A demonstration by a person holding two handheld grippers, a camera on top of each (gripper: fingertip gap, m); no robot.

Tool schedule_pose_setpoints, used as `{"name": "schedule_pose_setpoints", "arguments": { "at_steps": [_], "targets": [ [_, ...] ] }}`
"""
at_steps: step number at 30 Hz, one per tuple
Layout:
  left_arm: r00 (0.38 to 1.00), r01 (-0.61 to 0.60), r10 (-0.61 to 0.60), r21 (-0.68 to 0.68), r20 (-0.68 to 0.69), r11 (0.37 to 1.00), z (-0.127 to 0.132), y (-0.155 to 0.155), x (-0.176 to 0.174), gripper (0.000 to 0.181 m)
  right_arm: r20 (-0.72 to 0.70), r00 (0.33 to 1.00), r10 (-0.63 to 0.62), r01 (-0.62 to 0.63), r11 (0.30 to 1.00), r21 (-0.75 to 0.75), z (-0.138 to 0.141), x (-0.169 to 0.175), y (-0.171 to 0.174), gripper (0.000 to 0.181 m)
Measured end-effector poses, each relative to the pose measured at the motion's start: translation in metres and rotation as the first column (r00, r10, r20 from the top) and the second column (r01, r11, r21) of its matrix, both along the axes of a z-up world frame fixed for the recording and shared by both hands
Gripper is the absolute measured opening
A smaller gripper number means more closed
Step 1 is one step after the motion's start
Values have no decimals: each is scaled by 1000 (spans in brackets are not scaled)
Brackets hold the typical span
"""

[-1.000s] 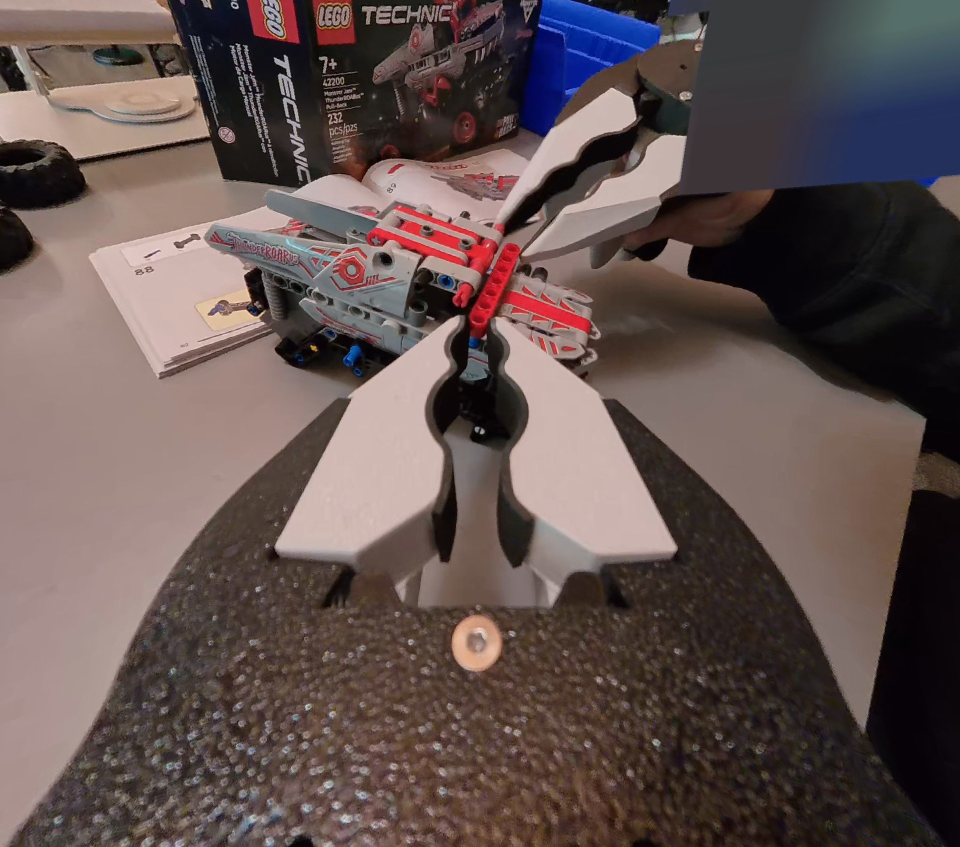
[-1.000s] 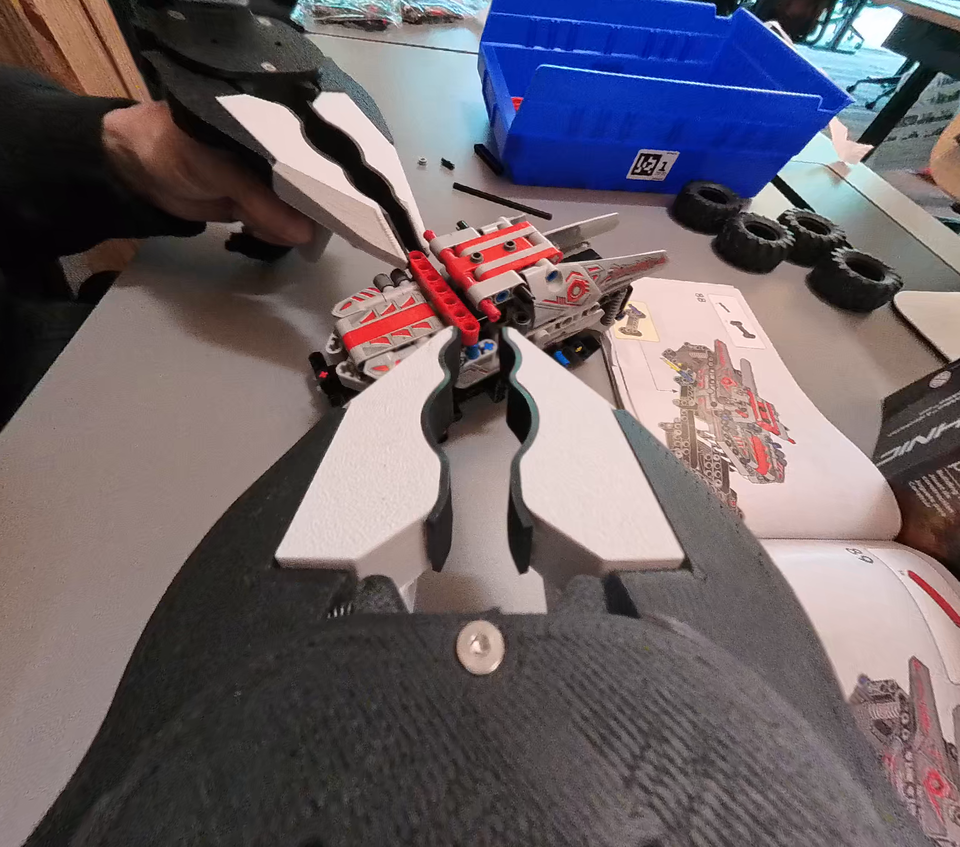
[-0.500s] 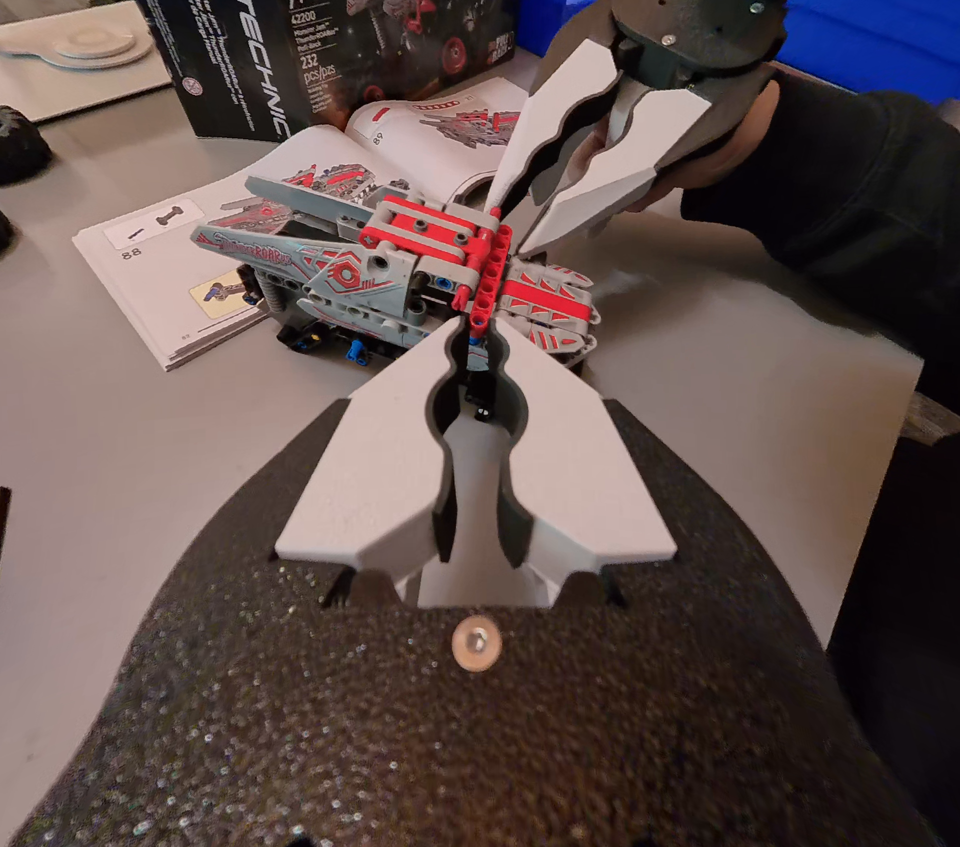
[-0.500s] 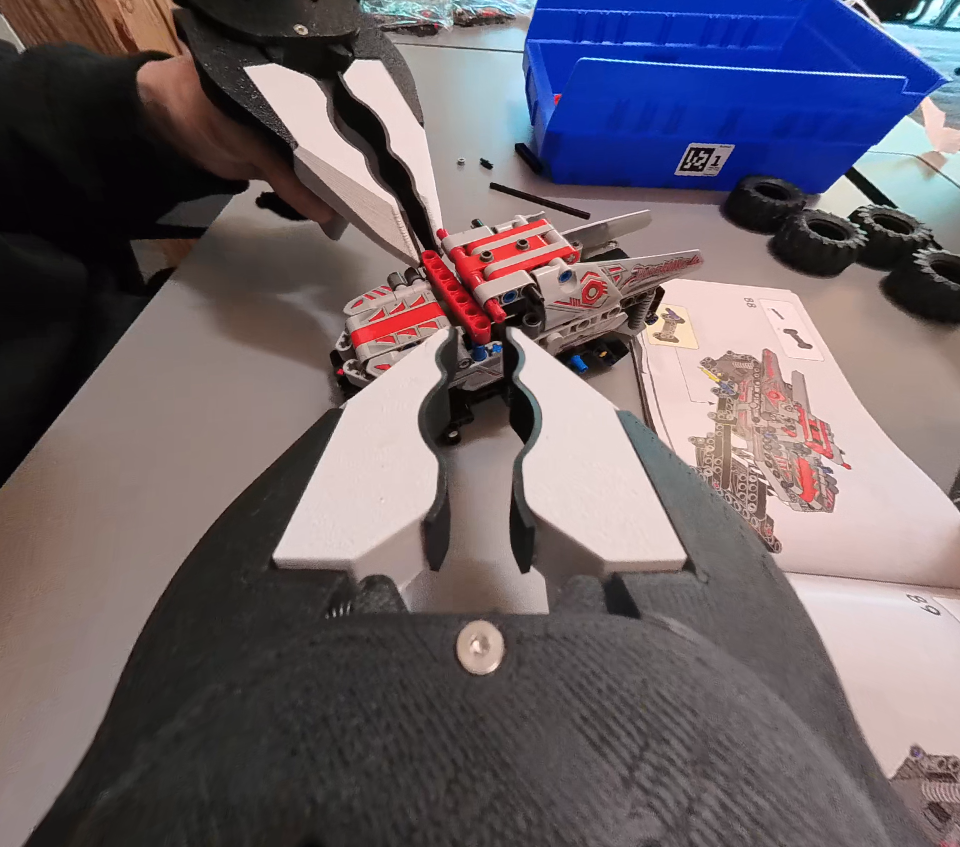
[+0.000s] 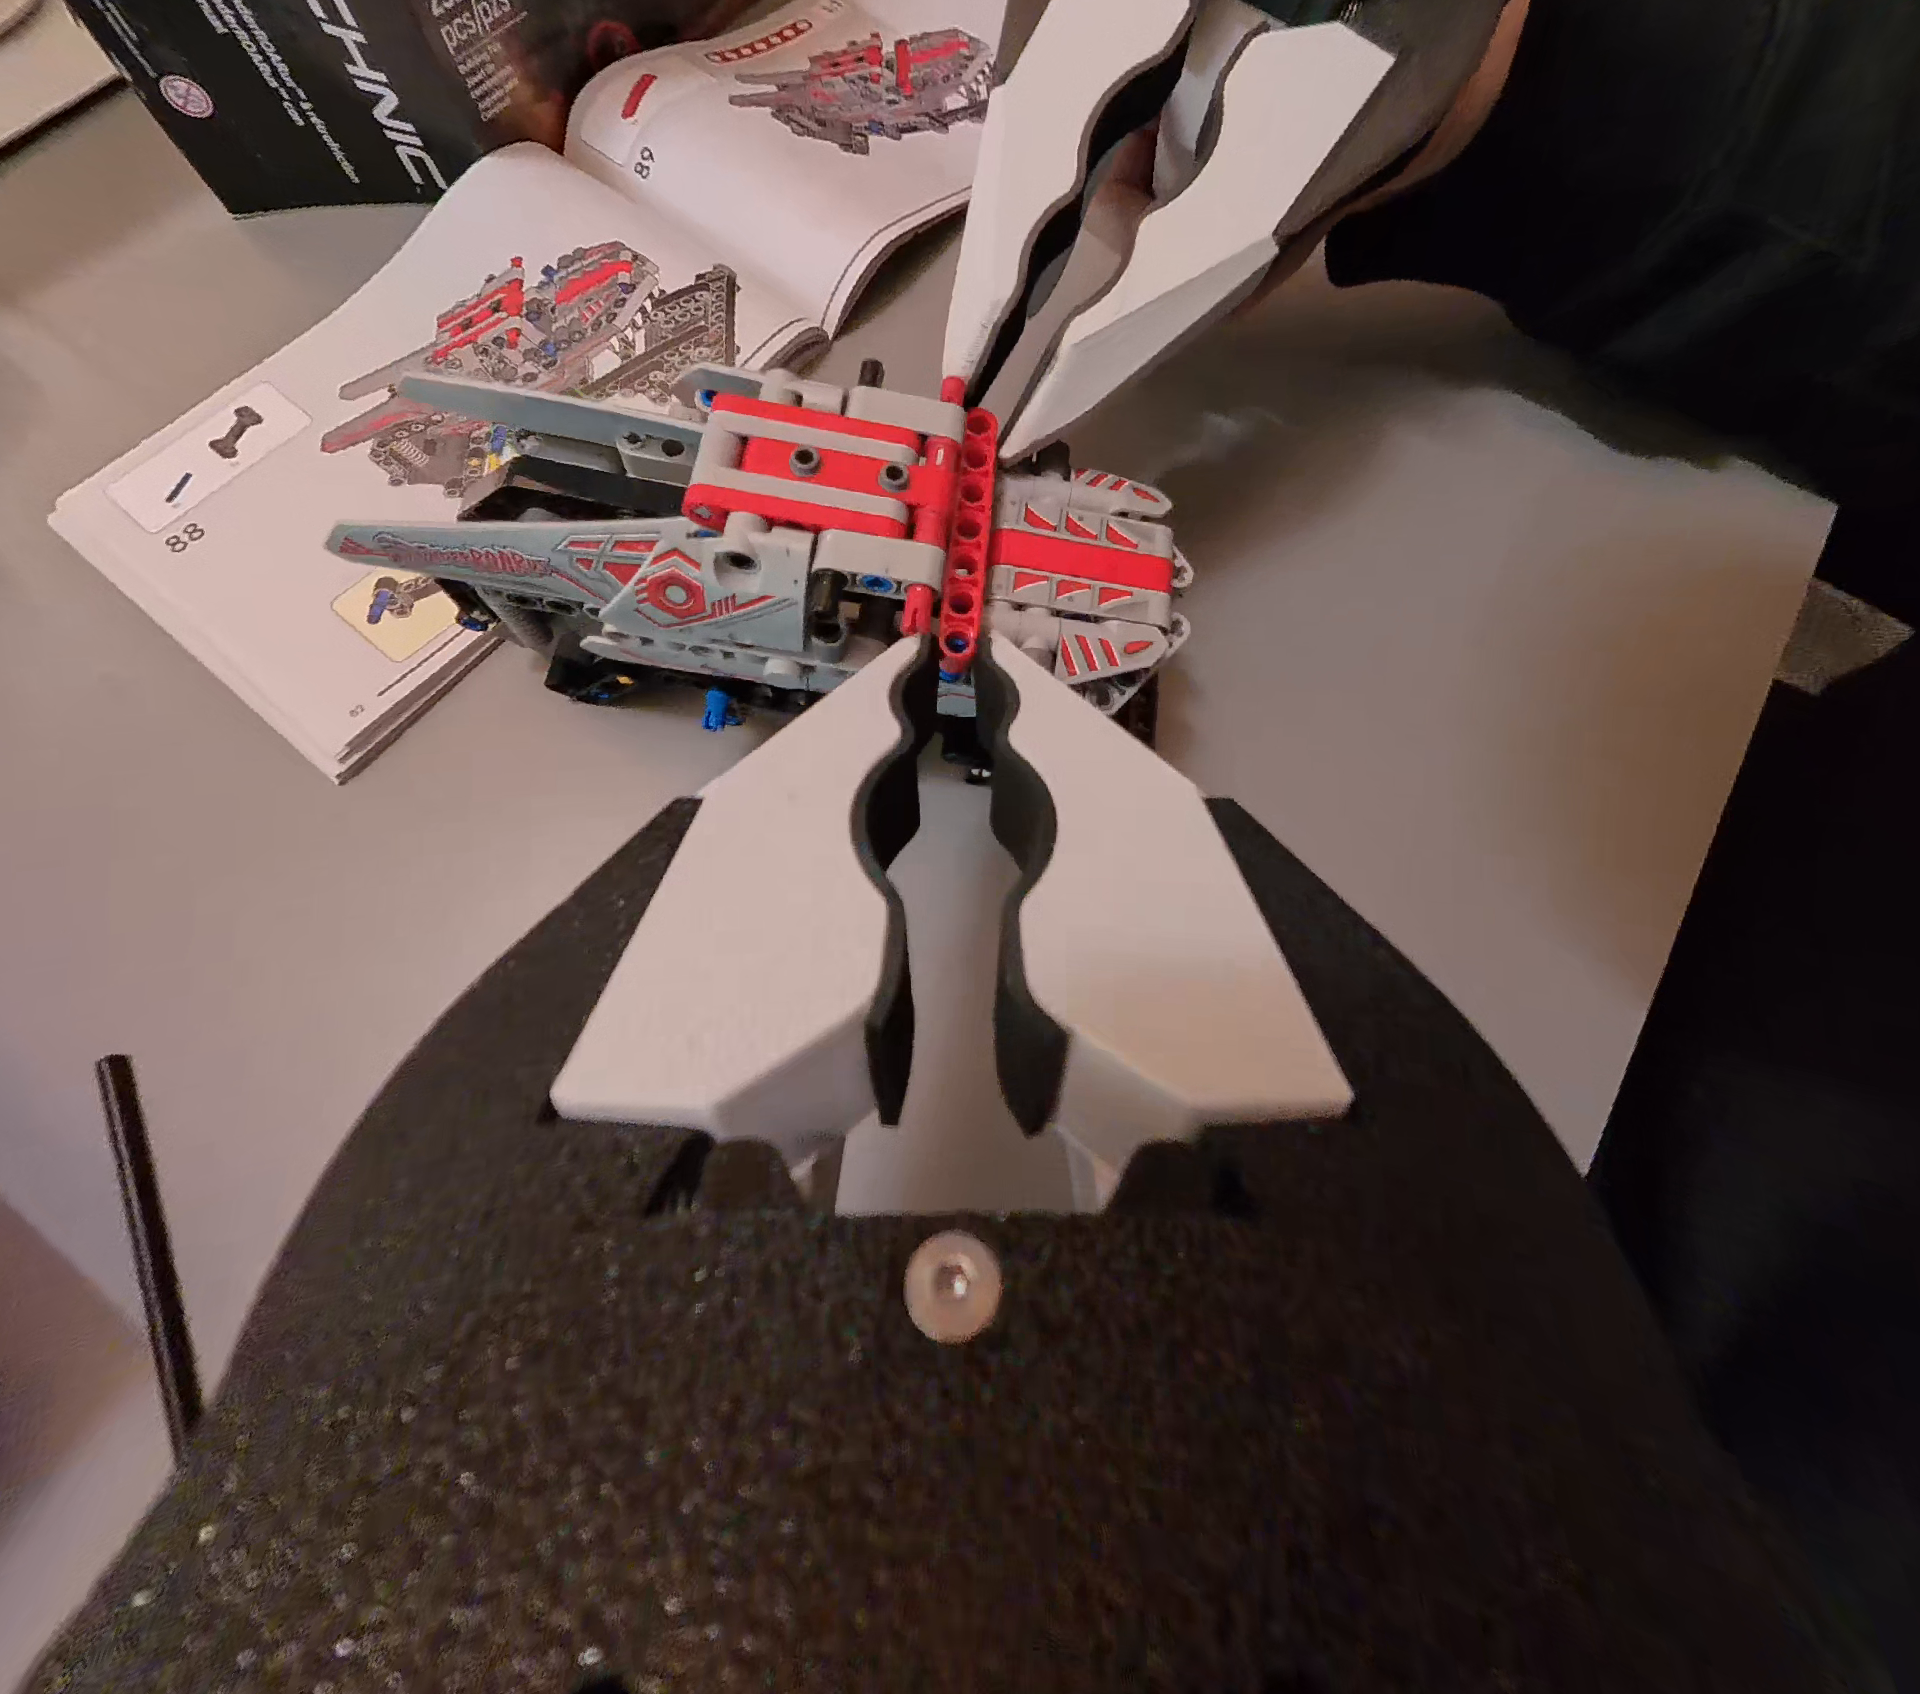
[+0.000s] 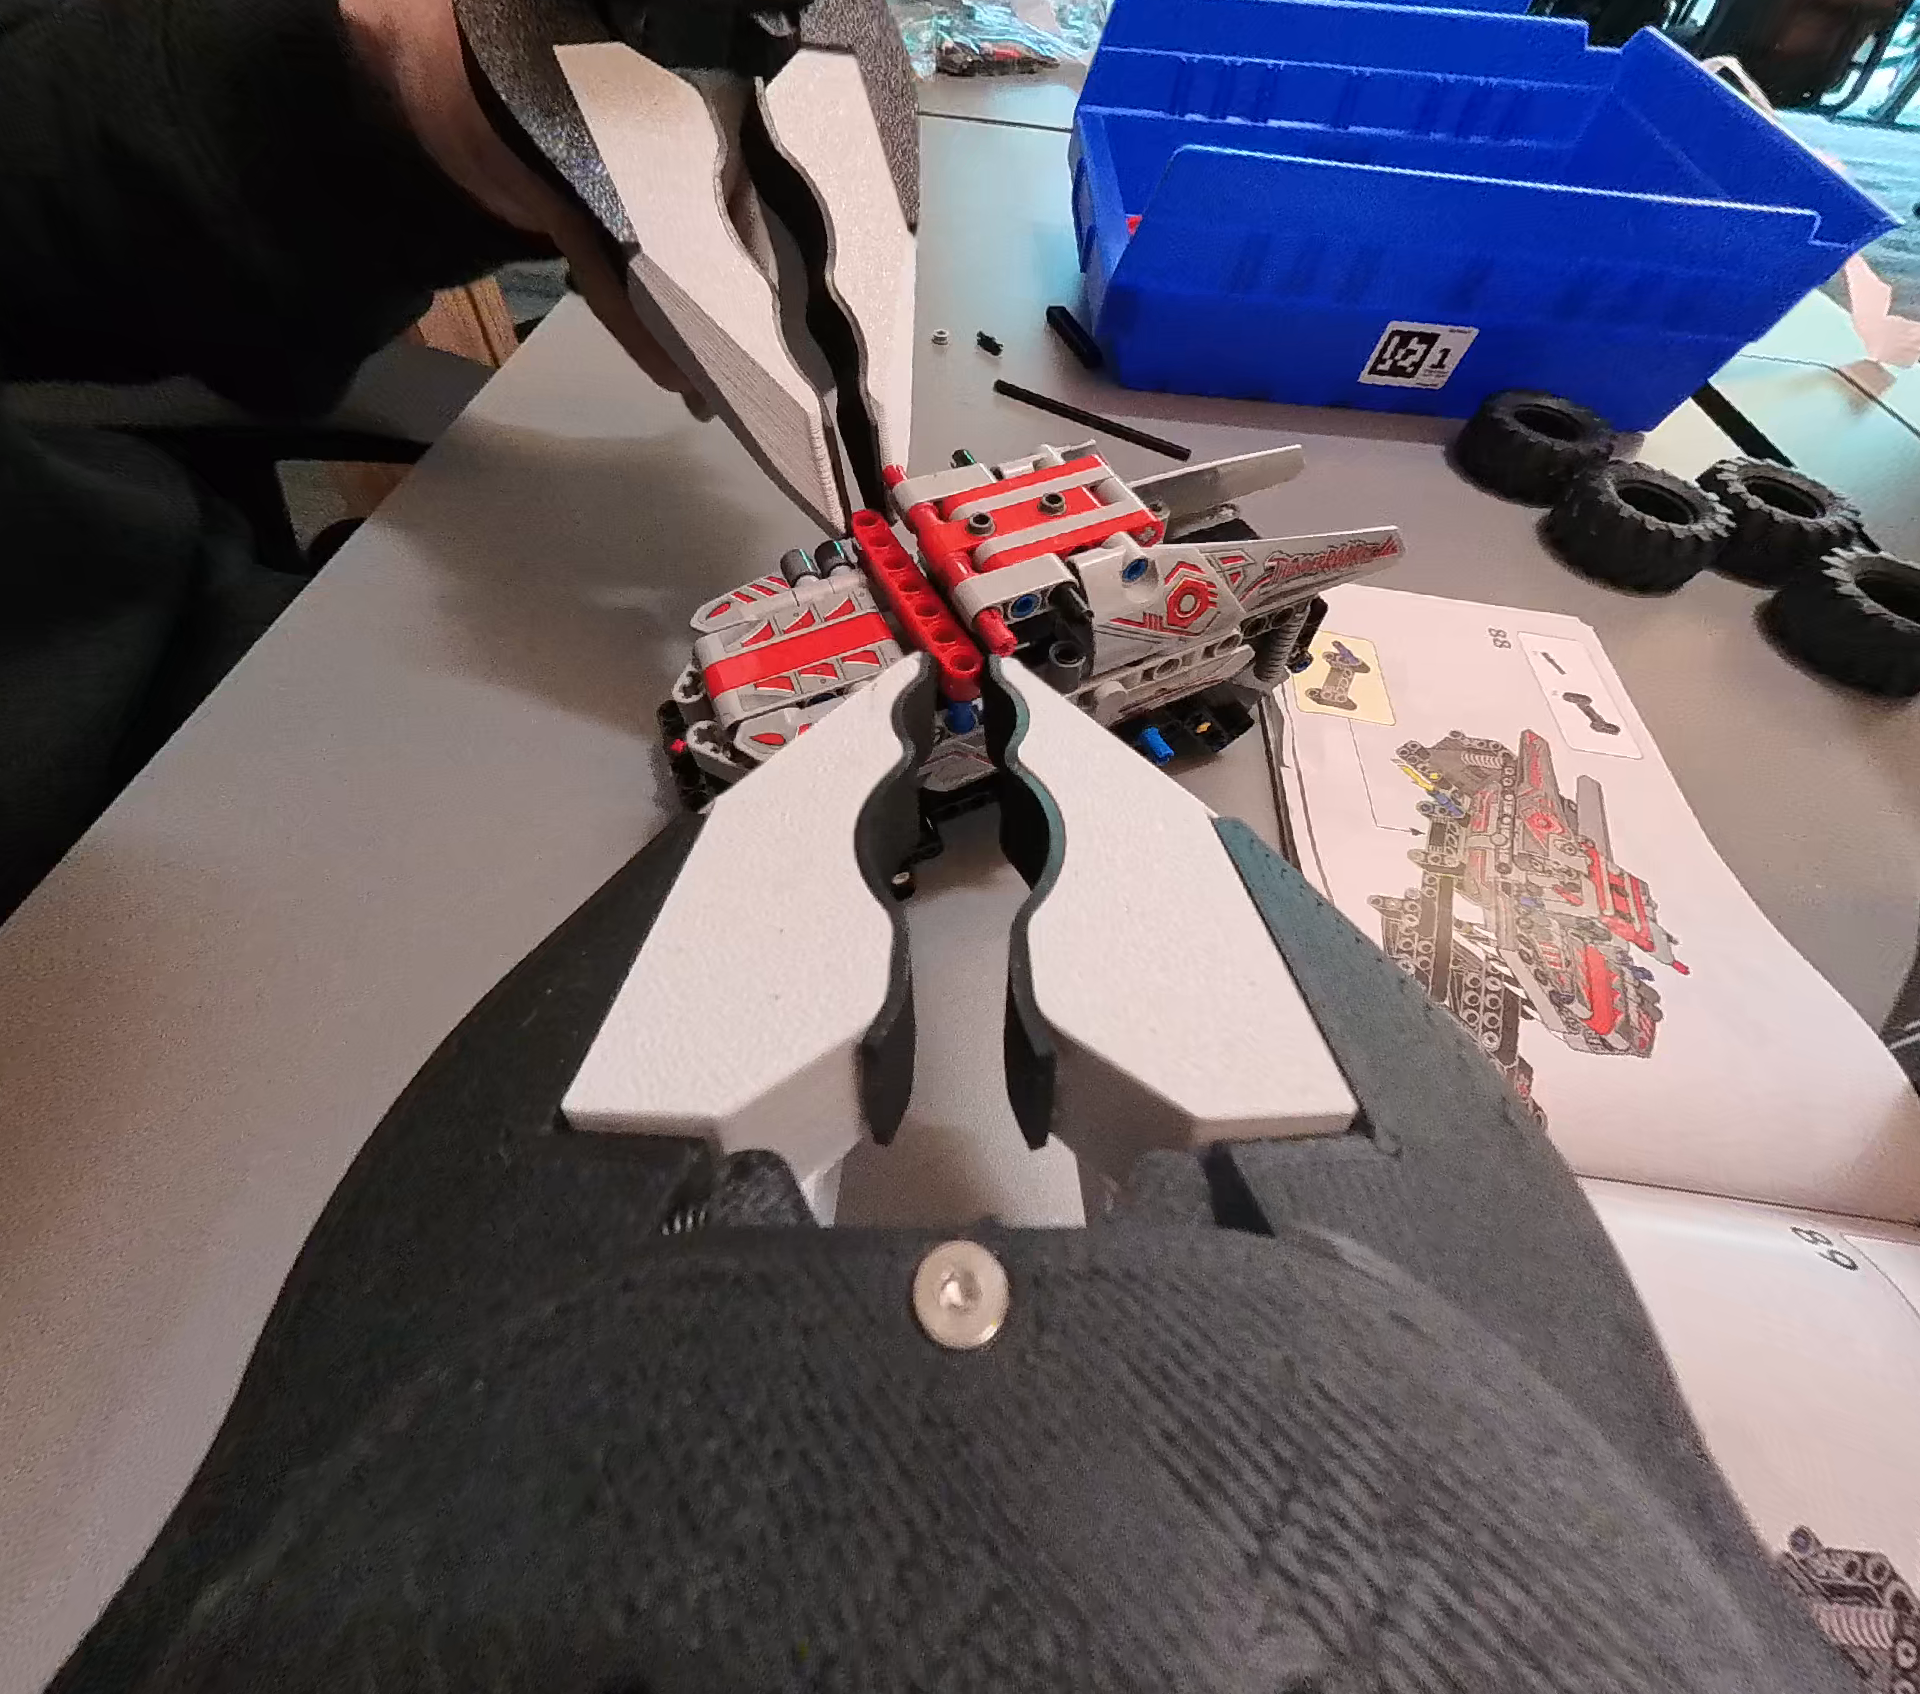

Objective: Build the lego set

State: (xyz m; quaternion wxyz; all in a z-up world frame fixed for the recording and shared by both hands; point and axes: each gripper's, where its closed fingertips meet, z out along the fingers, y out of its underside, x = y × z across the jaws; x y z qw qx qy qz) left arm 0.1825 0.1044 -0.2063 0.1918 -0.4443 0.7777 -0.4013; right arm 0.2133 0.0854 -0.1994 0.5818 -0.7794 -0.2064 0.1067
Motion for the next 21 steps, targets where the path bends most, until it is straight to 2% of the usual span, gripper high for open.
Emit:
{"name": "schedule_pose_setpoints", "arguments": {
  "at_steps": [7, 15, 21],
  "targets": [
    [1000, 20, -20, 19, 10, 1000, 1, -1, 2, 4, -70, 998, -6, 8, 1000, 22, -1, 1, -2, 6],
    [986, -34, 43, -59, 160, 998, 4, -4, 5, 10, -138, 990, -36, 40, 999, 27, -1, 5, -3, 6],
    [963, -77, 99, -96, 251, 992, 8, -1, 2, 4, -133, 990, -38, 42, 999, 29, -1, 3, -3, 7]
  ]
}}
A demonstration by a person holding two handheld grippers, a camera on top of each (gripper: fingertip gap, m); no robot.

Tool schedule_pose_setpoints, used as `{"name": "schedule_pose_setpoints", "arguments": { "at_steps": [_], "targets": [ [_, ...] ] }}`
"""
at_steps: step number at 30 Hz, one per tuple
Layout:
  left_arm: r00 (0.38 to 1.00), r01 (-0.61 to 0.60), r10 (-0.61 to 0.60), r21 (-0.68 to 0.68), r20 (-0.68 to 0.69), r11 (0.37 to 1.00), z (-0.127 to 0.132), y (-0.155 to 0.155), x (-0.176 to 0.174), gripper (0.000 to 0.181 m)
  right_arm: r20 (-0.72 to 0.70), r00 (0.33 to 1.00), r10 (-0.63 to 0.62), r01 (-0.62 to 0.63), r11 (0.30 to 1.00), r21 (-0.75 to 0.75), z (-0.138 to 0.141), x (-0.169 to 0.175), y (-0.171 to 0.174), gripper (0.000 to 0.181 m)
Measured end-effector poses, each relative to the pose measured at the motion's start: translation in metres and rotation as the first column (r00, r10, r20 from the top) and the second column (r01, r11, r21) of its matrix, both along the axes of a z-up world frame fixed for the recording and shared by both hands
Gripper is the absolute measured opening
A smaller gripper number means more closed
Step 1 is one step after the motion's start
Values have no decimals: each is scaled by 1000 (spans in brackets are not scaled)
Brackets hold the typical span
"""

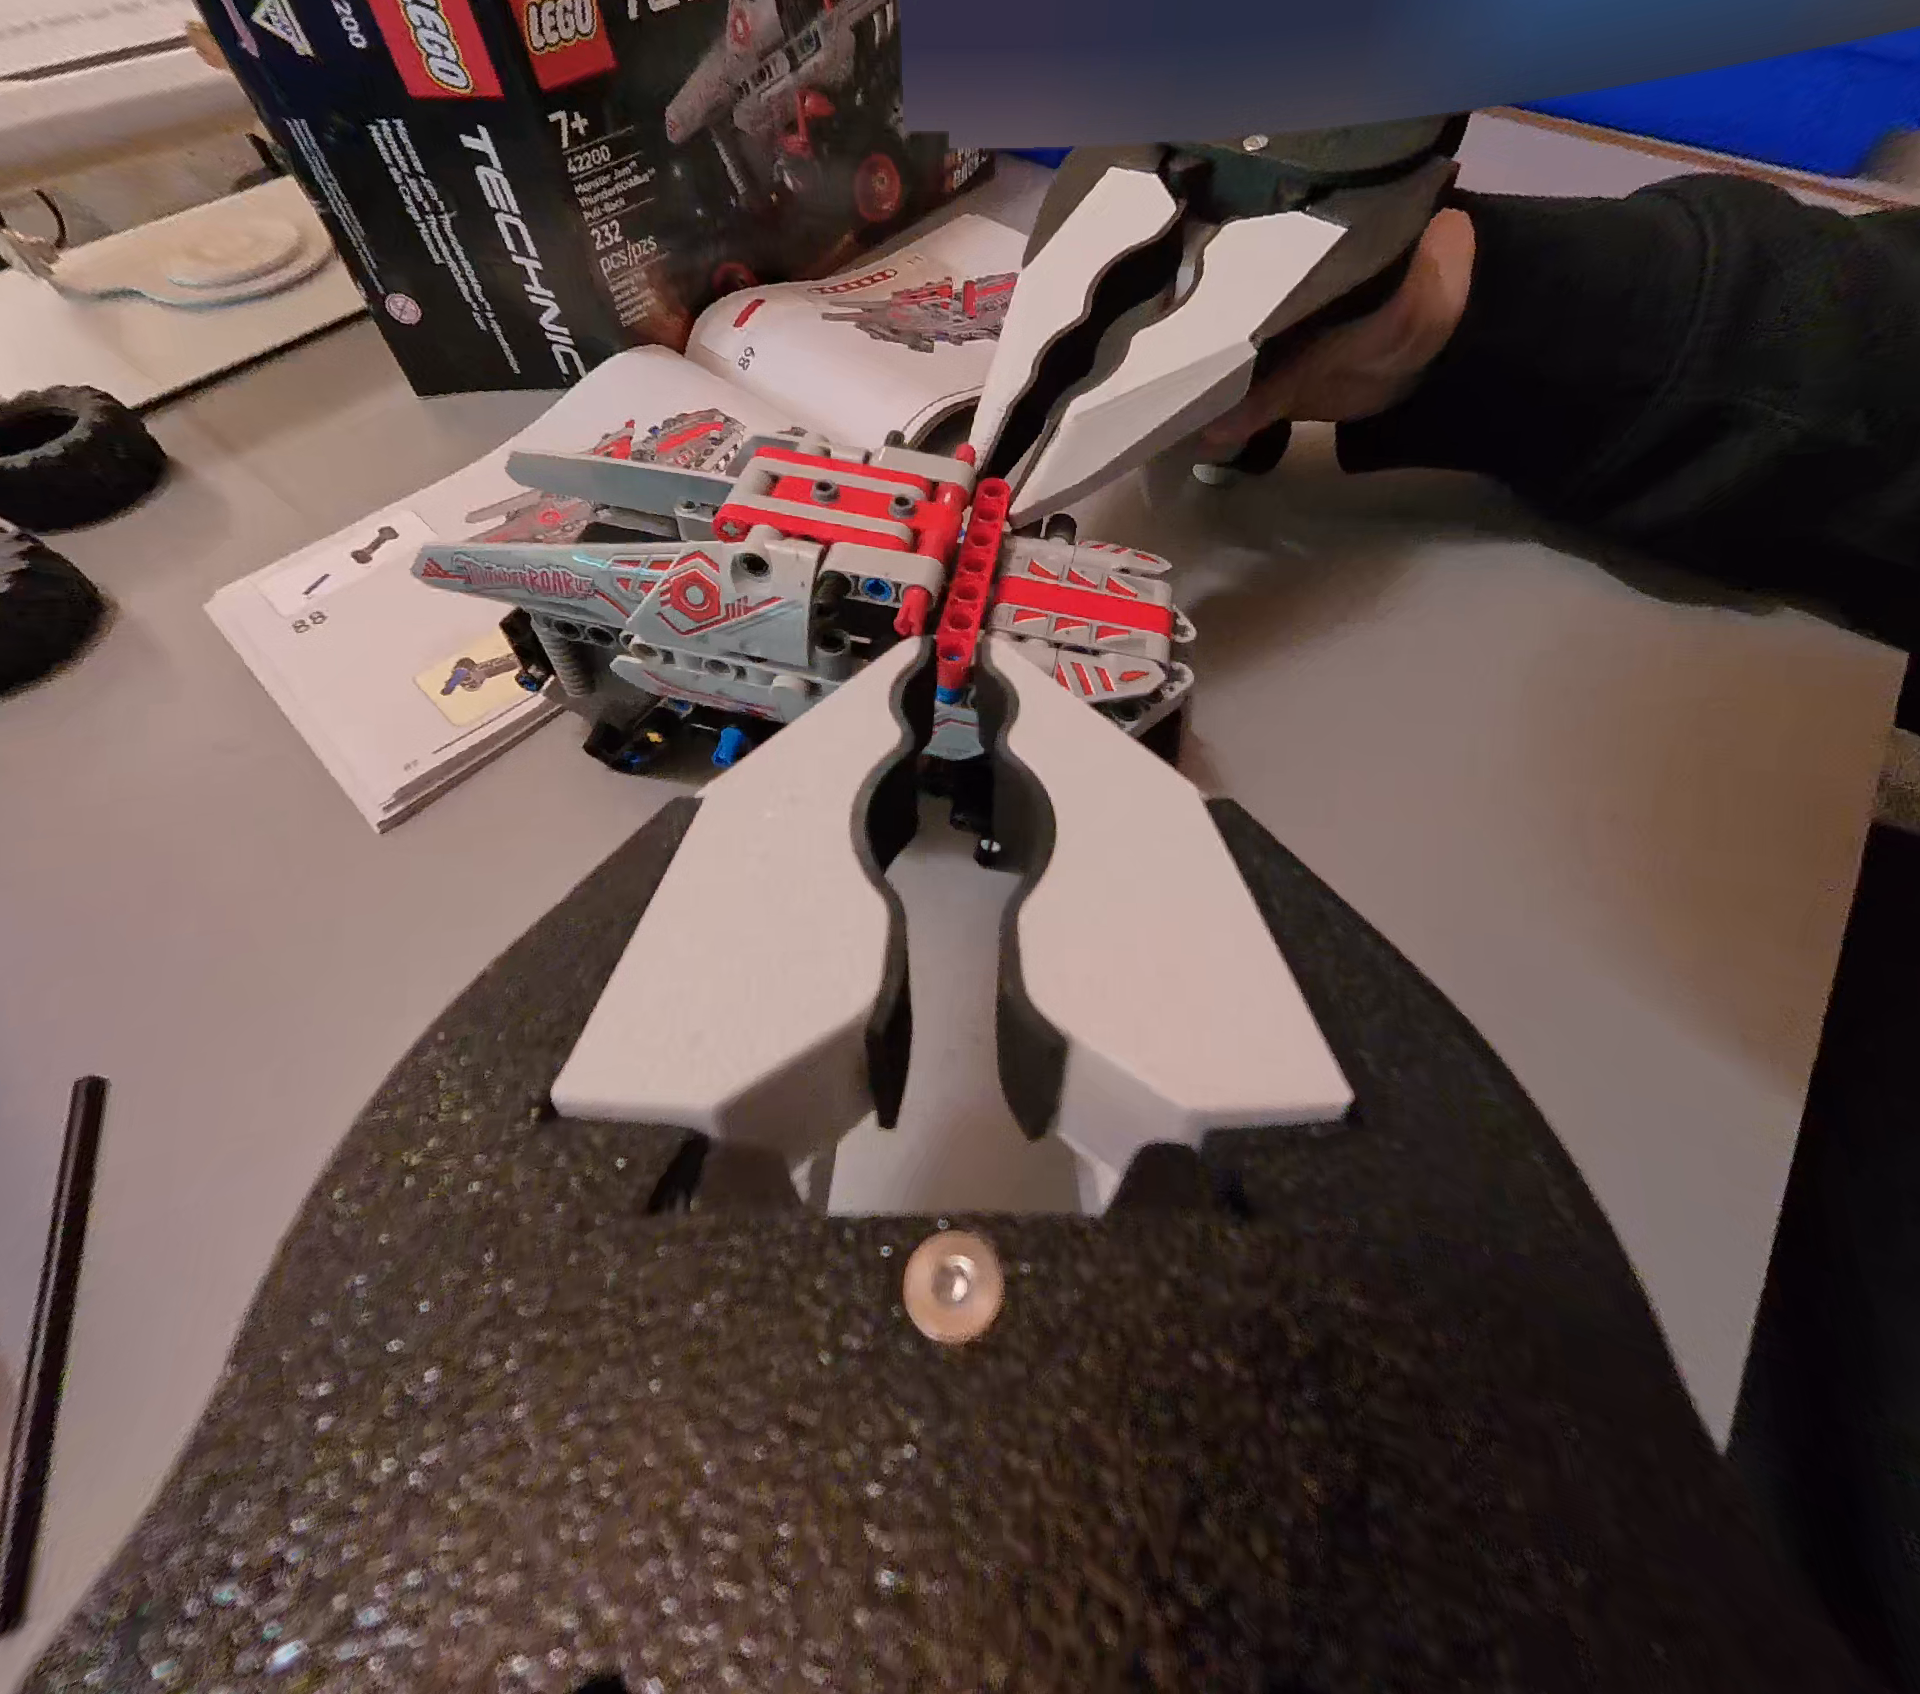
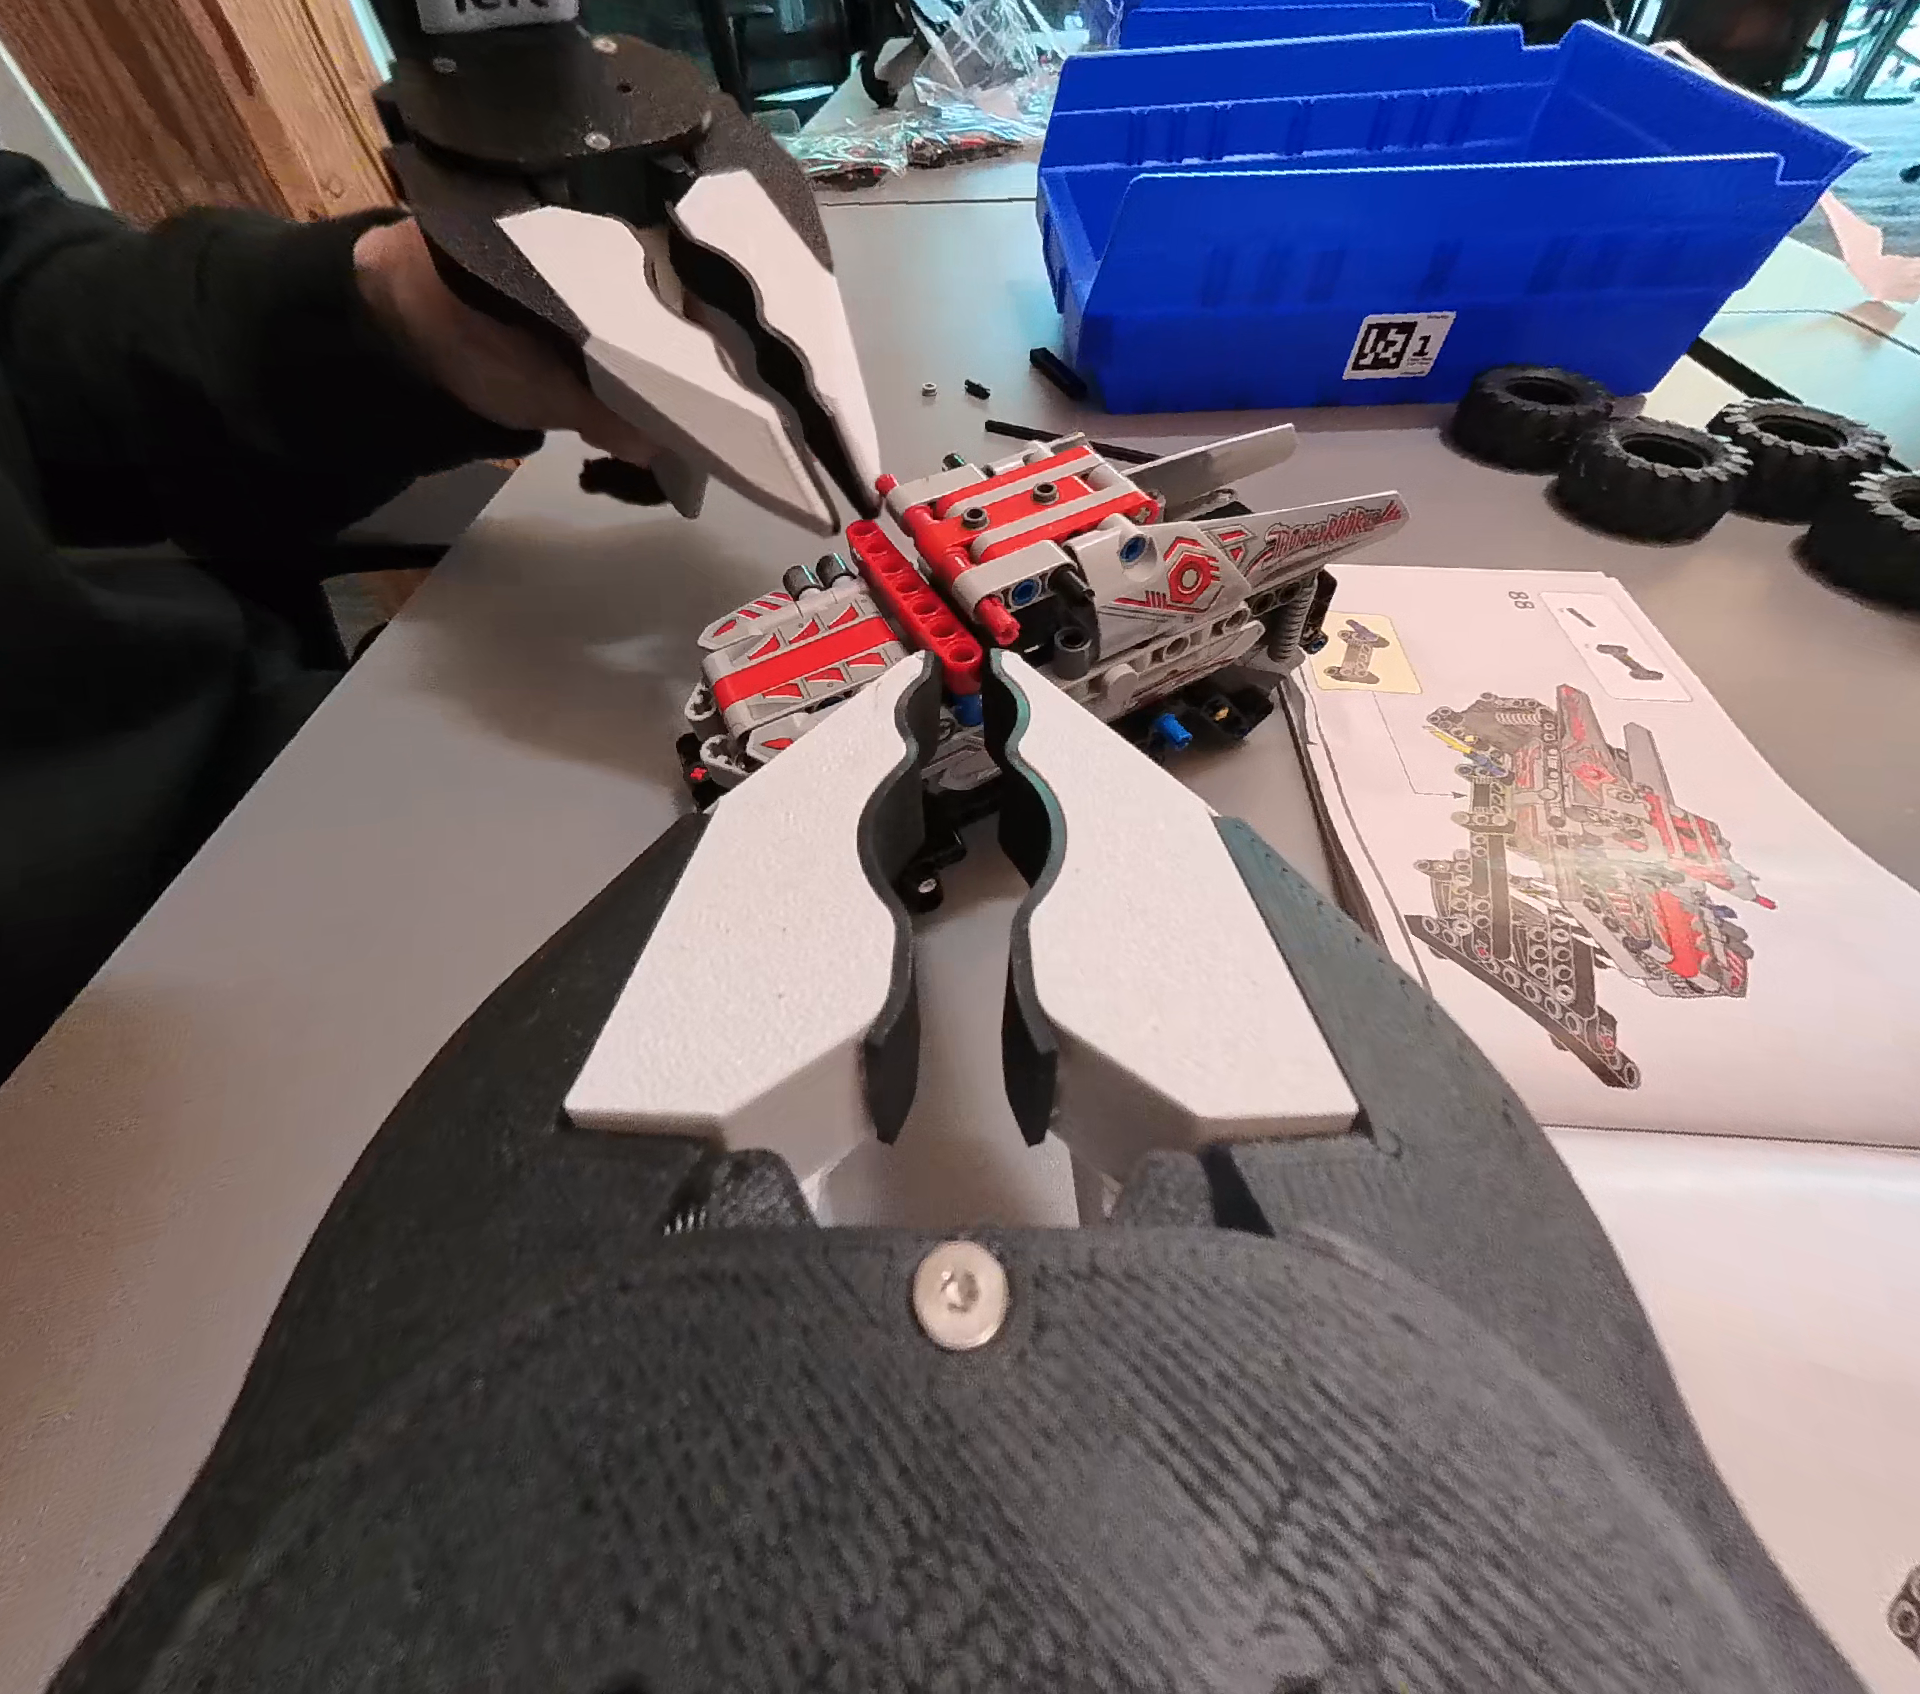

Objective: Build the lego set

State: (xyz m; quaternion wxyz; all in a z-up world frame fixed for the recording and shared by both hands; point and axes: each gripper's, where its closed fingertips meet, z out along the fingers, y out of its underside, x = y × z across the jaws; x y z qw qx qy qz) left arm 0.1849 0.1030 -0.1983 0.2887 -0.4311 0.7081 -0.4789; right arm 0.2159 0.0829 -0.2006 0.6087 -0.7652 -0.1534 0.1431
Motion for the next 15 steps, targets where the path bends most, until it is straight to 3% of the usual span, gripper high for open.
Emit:
{"name": "schedule_pose_setpoints", "arguments": {
  "at_steps": [3, 5, 8, 11, 15],
  "targets": [
    [1000, 1, -2, -38, -21, 999, 3, -4, -5, 7, 6, 1000, -4, 4, 1000, 3, 0, -2, 1, 6],
    [999, 36, -36, -16, 28, 999, 13, -14, -10, 0, 7, 1000, -9, 9, 1000, 4, 0, -2, 1, 6],
    [997, 40, -51, 192, 51, 981, 13, -25, -5, 0, 8, 1000, -9, 9, 1000, 4, 0, -2, 1, 6],
    [1000, 12, -22, 456, 17, 890, 7, -19, 10, 0, 16, 1000, -15, 15, 1000, 7, 0, -2, 1, 7],
    [995, 91, -51, 550, -87, 830, 4, -27, 22, 0, 23, 999, -25, 25, 1000, 11, 0, -2, 1, 7]
  ]
}}
